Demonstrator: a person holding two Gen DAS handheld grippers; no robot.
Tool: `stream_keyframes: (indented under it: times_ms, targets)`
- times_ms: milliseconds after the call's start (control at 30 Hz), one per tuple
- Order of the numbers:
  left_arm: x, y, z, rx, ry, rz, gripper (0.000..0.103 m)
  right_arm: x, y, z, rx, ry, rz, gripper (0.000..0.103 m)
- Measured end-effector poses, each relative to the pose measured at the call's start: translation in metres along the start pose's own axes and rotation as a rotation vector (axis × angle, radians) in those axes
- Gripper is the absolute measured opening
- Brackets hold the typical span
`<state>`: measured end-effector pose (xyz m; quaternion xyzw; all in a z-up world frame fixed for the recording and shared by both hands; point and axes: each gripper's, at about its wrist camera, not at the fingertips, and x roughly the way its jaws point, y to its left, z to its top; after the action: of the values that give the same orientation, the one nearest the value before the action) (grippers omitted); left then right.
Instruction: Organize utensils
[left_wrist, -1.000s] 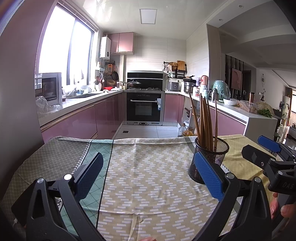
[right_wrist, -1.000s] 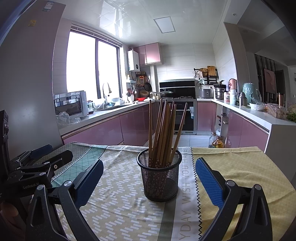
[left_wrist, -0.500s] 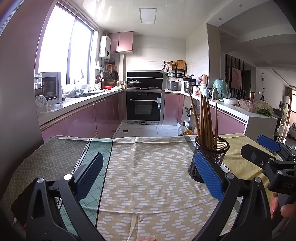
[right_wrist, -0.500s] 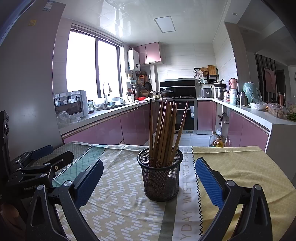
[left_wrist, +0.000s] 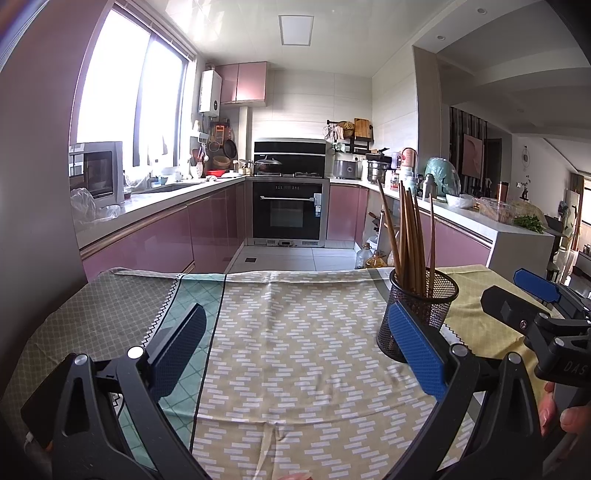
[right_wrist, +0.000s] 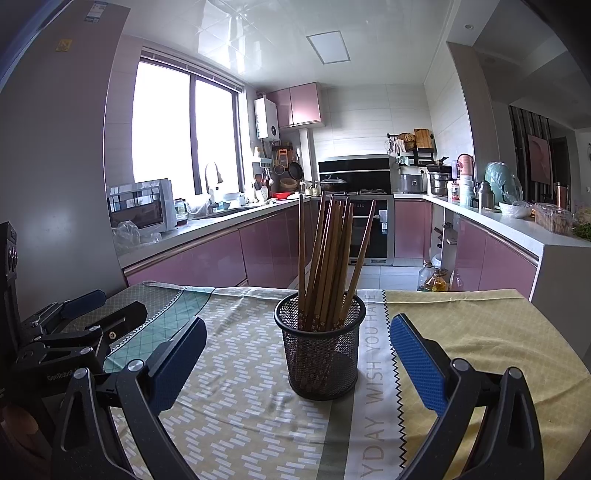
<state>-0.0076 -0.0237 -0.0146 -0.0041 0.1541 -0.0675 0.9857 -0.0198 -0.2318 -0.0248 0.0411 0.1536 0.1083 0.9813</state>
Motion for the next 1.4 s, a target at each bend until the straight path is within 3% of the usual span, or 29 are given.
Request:
stream_keyframes:
  times_ms: [1400]
  targets:
    - [-0.001, 0.000, -0.013, 0.009, 0.030, 0.028, 0.097, 0.004, -0.004, -0.010, 0.008, 0.027, 0.005, 0.096]
